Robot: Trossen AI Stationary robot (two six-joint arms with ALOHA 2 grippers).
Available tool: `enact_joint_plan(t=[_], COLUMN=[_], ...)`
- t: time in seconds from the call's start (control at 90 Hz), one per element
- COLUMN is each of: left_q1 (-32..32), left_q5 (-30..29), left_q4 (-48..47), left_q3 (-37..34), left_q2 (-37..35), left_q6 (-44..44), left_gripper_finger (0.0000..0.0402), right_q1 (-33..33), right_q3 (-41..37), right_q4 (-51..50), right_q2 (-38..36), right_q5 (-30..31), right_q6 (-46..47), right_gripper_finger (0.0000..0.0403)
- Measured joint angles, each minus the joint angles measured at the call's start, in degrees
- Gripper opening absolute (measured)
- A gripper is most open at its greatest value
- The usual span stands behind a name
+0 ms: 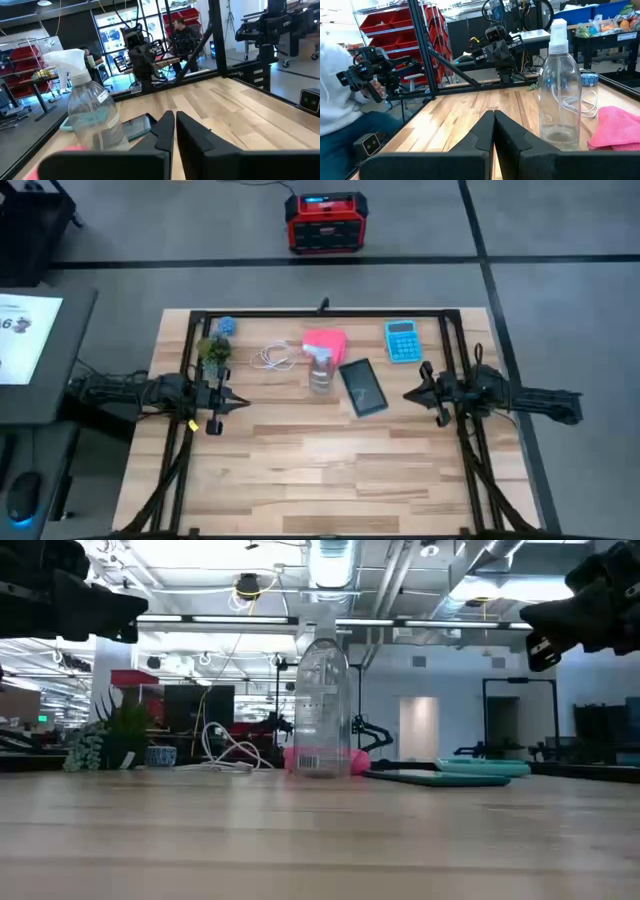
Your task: Apply microfiber cloth
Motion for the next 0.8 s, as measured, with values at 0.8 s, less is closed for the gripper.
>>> enact_joint_plan(t=[0.8], left_q1=[0.0], left_q5=[0.0], left_q4=[0.0], left_q3=[0.0], left_q2=[0.0], left_q6=[0.0], left_gripper_finger=[0.0], right_q1=[1.9], right_q3=[3.4], right_q4=[9.6], right_q2=[6.8], right_q5=[12.9], right_q6=[27.1], right_gripper_finger=[0.0001])
